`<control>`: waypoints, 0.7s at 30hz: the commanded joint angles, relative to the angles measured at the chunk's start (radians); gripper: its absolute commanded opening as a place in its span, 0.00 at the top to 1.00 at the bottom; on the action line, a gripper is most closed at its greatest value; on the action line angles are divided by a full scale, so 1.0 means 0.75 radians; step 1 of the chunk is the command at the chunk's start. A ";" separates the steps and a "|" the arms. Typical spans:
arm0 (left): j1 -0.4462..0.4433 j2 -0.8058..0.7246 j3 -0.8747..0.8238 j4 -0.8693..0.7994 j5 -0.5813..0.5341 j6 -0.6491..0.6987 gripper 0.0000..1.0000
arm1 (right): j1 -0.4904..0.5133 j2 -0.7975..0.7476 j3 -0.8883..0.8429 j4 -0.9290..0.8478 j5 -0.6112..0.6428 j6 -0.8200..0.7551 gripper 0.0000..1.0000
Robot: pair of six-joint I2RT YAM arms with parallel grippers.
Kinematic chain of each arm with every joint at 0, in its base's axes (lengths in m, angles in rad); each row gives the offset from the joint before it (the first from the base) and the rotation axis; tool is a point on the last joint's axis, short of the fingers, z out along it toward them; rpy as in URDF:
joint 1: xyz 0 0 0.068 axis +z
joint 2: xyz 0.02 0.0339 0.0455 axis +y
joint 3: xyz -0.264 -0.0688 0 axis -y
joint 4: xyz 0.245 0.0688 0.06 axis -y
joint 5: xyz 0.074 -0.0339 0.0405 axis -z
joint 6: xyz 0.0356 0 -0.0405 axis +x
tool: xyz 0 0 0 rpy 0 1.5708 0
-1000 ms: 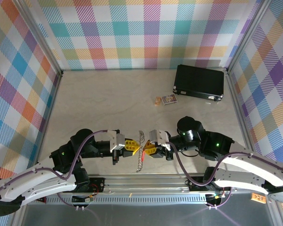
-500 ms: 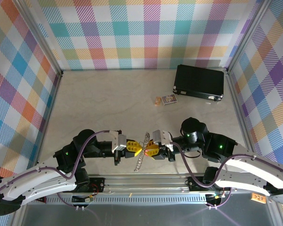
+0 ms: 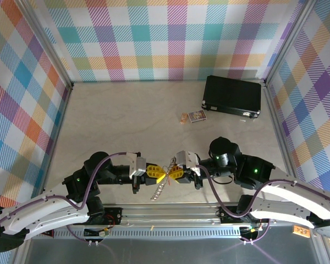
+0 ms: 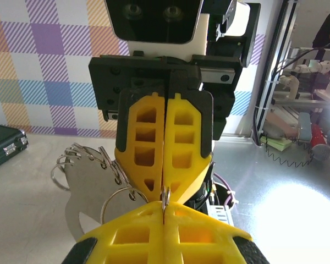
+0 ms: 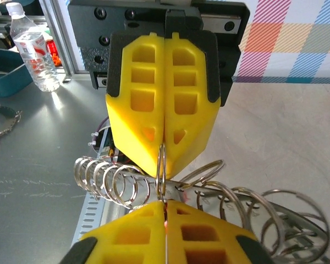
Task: Put the keys on the keyring
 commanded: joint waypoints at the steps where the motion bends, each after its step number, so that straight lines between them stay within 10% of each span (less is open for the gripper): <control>1: -0.002 -0.026 -0.014 0.120 0.043 -0.025 1.00 | 0.010 0.008 0.004 0.011 0.013 0.002 0.81; 10: -0.002 -0.041 -0.040 0.149 0.042 -0.042 1.00 | 0.009 -0.148 -0.076 0.134 -0.044 0.024 0.64; 21: -0.002 -0.060 -0.052 0.145 0.024 -0.042 1.00 | 0.009 -0.121 -0.044 0.158 -0.095 0.002 0.67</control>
